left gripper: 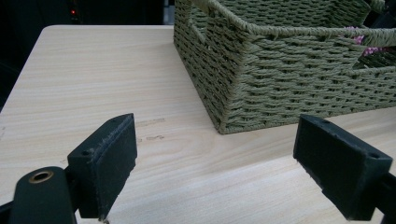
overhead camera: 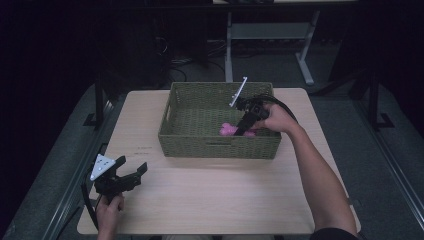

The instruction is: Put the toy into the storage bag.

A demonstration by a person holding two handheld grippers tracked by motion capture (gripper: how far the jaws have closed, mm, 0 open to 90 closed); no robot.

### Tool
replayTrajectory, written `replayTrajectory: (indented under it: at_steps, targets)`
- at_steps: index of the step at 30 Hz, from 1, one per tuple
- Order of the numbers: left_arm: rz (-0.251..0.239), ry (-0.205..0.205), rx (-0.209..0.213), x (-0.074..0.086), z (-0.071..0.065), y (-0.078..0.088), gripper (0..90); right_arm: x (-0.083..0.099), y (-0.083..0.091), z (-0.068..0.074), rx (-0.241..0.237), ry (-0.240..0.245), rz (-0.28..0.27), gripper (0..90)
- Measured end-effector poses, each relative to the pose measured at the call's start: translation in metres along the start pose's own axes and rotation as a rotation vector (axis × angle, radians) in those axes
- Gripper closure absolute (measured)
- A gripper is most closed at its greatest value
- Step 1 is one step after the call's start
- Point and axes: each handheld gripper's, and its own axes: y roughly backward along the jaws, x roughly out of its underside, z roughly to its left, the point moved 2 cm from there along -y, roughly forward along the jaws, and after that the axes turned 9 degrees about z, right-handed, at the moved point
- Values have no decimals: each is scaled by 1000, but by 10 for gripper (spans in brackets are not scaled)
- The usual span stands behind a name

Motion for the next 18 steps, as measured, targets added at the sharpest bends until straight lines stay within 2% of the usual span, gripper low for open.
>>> replayTrajectory:
  at_steps: [10, 18]
  targets:
    - [-1, 2, -2, 0, 0, 0, 130, 0, -5, -5, 26, -17, 16, 577]
    - [-1, 5, -1, 0, 1, 0, 130, -1, -10, -9, 16, -30, 27, 575]
